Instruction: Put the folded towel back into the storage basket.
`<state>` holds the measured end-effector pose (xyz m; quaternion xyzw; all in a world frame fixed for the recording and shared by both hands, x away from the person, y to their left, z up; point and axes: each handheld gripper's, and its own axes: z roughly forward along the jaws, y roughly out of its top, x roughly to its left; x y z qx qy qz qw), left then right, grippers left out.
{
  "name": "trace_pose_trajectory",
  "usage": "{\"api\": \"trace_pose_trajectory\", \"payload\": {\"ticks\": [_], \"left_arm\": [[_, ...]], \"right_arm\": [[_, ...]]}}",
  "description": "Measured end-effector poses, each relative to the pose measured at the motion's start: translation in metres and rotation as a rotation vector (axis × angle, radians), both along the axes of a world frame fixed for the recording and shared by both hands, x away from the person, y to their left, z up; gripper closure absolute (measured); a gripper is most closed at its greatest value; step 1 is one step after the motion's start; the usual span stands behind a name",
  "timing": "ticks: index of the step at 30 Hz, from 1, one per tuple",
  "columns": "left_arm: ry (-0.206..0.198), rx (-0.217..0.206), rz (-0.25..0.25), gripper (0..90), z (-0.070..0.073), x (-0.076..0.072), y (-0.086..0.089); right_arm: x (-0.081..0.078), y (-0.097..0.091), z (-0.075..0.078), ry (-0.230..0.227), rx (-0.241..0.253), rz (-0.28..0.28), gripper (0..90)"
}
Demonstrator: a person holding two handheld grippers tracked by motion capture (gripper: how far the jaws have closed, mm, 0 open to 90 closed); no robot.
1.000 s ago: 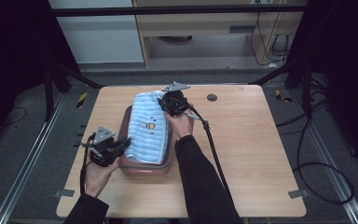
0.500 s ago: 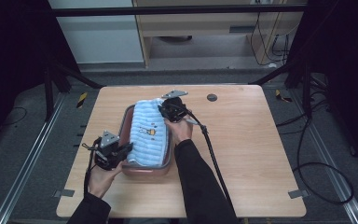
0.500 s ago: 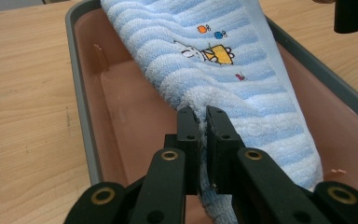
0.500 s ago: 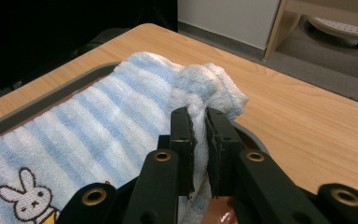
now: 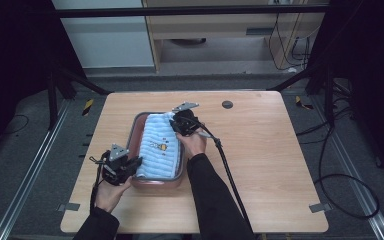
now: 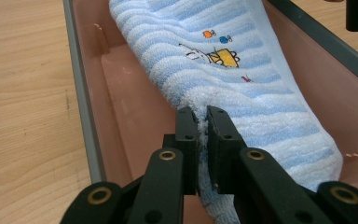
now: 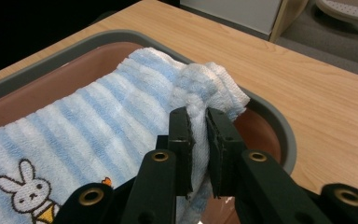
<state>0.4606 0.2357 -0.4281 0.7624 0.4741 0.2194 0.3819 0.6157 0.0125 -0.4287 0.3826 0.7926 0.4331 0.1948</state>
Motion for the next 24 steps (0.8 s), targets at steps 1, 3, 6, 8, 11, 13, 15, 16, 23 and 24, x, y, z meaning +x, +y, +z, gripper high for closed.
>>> {"api": "trace_pose_trajectory", "payload": {"ticks": [1,3,6,8,11,13,15,16,23,24], "left_arm": [[0.004,0.003,0.001,82.7,0.000,0.000,0.000],[0.006,0.008,0.004,81.6,0.000,0.000,0.000],[0.017,0.023,0.017,74.9,-0.001,0.001,0.001],[0.009,0.024,0.029,68.7,-0.001,0.002,0.003],[-0.009,0.008,0.042,61.9,0.002,0.001,0.006],[-0.019,0.002,0.043,60.1,0.002,0.001,0.007],[-0.031,-0.005,0.043,59.2,0.005,-0.001,0.008],[-0.044,-0.013,0.041,58.3,0.008,-0.002,0.009],[-0.105,-0.072,0.021,47.9,0.021,-0.011,0.015],[-0.110,-0.081,0.015,47.9,0.023,-0.012,0.016]], "right_arm": [[0.000,0.000,0.000,0.000,0.000,0.000,79.8],[0.000,0.001,-0.001,0.007,-0.010,0.000,76.8],[0.000,0.000,-0.002,0.013,-0.021,-0.002,74.1],[-0.001,-0.001,-0.002,0.006,-0.024,-0.006,72.1],[-0.004,-0.004,0.002,-0.011,-0.019,-0.013,67.3],[-0.005,-0.005,0.004,-0.015,-0.016,-0.017,66.3],[-0.007,-0.007,0.007,-0.025,-0.007,-0.018,64.1],[-0.008,-0.009,0.009,-0.032,0.000,-0.022,62.1],[-0.024,-0.035,0.028,-0.068,0.072,-0.027,40.2],[-0.024,-0.035,0.028,-0.068,0.072,-0.027,40.2]]}}
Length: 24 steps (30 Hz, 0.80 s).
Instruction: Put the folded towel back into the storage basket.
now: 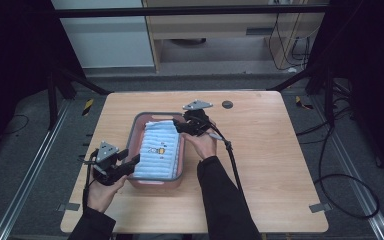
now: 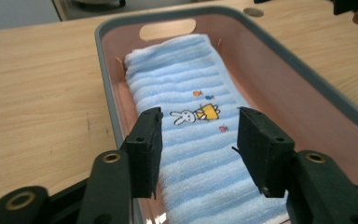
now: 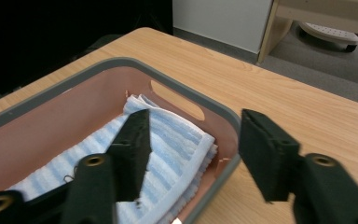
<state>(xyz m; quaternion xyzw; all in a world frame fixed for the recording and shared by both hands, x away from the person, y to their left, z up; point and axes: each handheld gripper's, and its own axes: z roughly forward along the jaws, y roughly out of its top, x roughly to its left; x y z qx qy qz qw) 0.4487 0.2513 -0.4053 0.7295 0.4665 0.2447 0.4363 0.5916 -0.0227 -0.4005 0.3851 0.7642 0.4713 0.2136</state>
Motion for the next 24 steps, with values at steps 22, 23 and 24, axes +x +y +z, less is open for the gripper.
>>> {"api": "trace_pose_trajectory", "payload": {"ticks": [22,23,24], "left_arm": [[-0.048,0.062,0.037,27.0,-0.006,0.000,0.022],[-0.049,0.064,0.041,26.1,-0.006,0.000,0.024],[-0.048,0.065,0.045,25.5,-0.006,0.000,0.026]], "right_arm": [[-0.052,-0.126,-0.006,0.003,0.019,-0.129,21.3],[-0.054,-0.130,-0.007,0.001,0.019,-0.130,21.2],[-0.057,-0.136,-0.007,0.000,0.025,-0.138,21.1]]}}
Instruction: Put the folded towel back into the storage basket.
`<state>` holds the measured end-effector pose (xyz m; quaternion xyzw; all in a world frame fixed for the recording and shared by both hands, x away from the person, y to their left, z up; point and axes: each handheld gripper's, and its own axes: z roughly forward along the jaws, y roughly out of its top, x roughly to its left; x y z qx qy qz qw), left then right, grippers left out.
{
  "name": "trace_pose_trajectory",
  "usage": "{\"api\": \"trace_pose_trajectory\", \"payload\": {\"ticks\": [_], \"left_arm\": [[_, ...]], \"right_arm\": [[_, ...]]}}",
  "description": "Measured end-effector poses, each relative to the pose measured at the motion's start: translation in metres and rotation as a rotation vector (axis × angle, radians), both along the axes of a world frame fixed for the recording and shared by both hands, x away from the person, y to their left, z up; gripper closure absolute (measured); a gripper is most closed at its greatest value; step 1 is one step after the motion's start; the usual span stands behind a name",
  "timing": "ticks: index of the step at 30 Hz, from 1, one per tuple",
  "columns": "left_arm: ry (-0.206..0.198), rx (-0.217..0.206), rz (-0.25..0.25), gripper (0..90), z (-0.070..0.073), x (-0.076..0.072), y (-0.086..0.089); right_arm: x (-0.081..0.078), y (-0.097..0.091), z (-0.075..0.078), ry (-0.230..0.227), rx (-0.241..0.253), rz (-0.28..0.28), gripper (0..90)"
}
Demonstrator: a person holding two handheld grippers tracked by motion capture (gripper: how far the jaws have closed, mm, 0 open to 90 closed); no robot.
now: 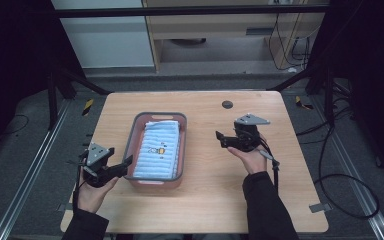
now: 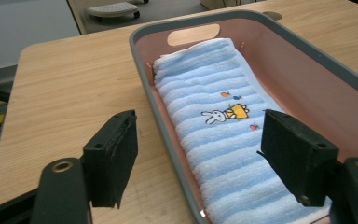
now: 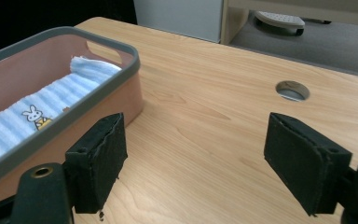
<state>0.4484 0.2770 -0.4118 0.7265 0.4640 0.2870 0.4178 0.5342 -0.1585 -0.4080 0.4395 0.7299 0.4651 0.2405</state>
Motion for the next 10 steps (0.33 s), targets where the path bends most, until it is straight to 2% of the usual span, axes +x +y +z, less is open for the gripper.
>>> {"api": "trace_pose_trajectory", "payload": {"ticks": [3,6,10], "left_arm": [[0.006,0.002,0.011,23.6,-0.002,0.000,0.005],[0.005,0.006,0.028,22.3,-0.003,0.000,0.009],[0.009,-0.001,0.047,21.8,-0.005,0.001,0.016]], "right_arm": [[-0.008,-0.013,-0.003,-0.005,0.010,-0.012,20.4],[-0.019,-0.030,-0.009,-0.008,-0.001,-0.033,19.7],[-0.026,-0.042,-0.014,-0.004,-0.001,-0.050,20.0]]}}
